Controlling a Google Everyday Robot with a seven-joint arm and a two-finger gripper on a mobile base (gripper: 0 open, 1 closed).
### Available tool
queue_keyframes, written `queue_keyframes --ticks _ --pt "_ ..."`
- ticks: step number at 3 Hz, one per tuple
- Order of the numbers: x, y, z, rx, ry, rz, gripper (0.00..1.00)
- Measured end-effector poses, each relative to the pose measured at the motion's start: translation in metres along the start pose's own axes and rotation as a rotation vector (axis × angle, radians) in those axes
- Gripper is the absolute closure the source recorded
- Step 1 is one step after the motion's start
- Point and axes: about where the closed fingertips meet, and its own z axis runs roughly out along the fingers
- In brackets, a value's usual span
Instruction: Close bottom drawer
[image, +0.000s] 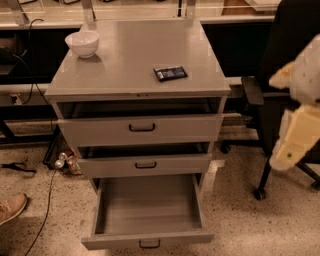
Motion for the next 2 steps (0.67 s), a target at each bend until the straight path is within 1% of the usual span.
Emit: queue_keyframes --ticks 1,2 --pt "0.01 0.046 0.038 -0.065 -0.027 0.1 0.0" --pt "-0.005 0.086 0.094 -0.119 -0.086 0.147 0.0"
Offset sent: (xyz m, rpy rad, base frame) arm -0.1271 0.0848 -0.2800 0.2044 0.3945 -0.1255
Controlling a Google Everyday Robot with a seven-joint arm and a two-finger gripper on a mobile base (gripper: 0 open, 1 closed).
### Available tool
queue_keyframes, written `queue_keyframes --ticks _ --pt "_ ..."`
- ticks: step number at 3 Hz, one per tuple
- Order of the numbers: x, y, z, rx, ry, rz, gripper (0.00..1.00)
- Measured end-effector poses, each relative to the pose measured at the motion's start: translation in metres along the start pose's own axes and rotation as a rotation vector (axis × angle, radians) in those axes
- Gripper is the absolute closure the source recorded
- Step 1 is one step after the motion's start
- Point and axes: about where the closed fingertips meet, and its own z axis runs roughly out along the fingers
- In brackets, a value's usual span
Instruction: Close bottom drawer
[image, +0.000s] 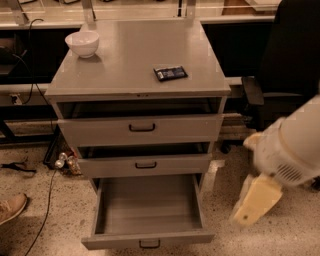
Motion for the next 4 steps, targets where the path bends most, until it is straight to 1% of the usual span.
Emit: queue_keyframes --ticks 1,2,3,4 --pt "0.016 0.021 0.035 -0.054 0.031 0.013 0.0" --pt "0.016 0.021 0.035 -0.054 0.031 0.013 0.0" --pt "0.017 0.02 0.058 -0.081 -0.017 0.015 0.0" --pt "0.011 0.02 0.122 -0.149 -0.087 0.013 0.0"
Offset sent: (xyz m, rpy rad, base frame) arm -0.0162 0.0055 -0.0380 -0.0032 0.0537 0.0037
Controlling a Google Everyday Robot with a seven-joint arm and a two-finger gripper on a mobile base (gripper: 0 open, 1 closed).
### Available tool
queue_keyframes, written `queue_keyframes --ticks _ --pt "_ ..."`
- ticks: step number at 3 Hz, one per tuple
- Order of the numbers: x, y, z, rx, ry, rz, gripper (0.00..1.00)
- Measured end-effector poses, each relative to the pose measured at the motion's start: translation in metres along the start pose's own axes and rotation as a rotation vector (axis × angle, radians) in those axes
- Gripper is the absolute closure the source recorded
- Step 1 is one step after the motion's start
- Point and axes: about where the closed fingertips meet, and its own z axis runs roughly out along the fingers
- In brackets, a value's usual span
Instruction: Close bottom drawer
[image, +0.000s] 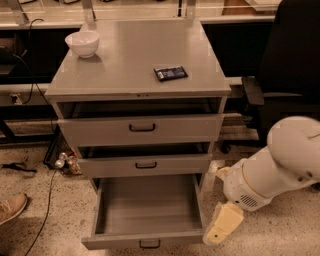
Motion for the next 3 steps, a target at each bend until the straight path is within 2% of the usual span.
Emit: queue_keyframes --ticks 2,3 --pt "0.003 -0.021 0.134 -0.121 -0.116 0.019 0.0" --pt "-0.006 -0.019 0.193 -0.204 -0.153 0.018 0.0"
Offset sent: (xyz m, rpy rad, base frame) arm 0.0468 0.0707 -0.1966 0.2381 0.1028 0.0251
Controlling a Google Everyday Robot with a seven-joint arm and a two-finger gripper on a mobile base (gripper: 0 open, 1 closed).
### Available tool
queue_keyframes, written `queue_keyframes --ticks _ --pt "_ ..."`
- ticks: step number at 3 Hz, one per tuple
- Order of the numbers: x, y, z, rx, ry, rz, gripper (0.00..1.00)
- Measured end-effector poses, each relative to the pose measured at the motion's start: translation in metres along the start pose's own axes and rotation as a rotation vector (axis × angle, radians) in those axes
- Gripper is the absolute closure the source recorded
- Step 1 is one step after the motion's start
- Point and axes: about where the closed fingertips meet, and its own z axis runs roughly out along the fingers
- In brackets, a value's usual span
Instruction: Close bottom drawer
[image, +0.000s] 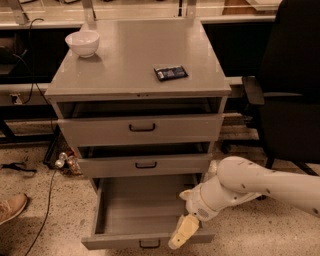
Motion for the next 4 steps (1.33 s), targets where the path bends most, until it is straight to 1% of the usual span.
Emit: queue_keyframes --ticks 1,2,3,4 --pt "0.006 0.001 0.017 -0.034 -0.006 0.014 0.0" --pt "0.006 0.001 0.017 -0.034 -0.006 0.014 0.0" --pt "0.025 -0.012 0.042 -0.072 -0.003 0.046 0.0" --pt "0.076 -0.067 0.111 -0.134 0.021 0.114 0.21"
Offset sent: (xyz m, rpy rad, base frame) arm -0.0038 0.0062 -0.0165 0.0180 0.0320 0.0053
